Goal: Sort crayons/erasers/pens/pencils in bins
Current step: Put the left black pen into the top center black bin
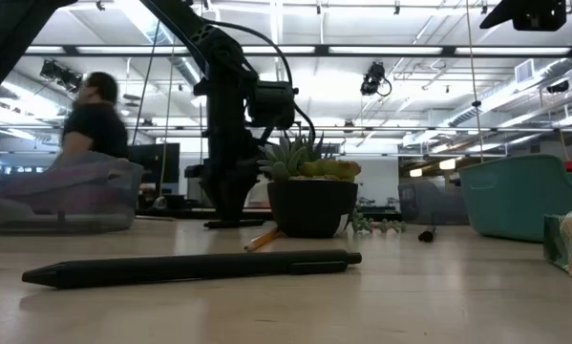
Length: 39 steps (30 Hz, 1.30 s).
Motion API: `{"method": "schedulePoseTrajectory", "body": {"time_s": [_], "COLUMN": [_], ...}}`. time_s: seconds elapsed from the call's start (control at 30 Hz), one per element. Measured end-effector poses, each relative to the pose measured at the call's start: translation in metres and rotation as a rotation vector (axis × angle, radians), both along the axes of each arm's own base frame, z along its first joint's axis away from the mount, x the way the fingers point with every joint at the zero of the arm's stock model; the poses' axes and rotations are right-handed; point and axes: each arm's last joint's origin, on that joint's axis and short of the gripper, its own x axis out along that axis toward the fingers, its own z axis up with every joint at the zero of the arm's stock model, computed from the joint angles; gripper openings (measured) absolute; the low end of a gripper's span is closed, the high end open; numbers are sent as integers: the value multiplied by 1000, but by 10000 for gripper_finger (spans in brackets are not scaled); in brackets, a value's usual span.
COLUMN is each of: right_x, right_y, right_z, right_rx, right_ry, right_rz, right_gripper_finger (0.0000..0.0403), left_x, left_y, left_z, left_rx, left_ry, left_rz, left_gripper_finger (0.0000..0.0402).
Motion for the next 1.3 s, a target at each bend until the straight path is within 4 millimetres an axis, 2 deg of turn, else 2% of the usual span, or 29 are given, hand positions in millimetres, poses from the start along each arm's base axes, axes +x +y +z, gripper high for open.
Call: {"method": "schedulePoseTrajectory", "body": {"time_s": [0.3,0.43,0.63,0.8,1.03,1.17,1.3], "right_x": [0,0,0,0,0,0,0], "right_y": [0,1,1,0,-1,-1,-2], "right_z": [0,0,0,0,0,0,0], "right_rx": [18,20,14,9,-34,-50,-58], "right_ry": [4,5,6,5,-3,-10,-11], "right_rz": [4,6,10,6,-5,-20,-22], "right_gripper_finger": [222,222,222,222,222,222,222], "left_x": [1,0,-6,-25,-42,-48,-47], "left_y": [-2,-2,4,12,23,31,40], "left_z": [-13,-14,-6,4,42,75,105], "left_rx": [-9,-7,-7,-22,-7,34,65], "left_ry": [58,69,82,185,133,-38,-303], "left_rz": [-15,-27,-44,-50,-35,78,225], "left_gripper_finger": [63,35,31,30,30,30,30]}}
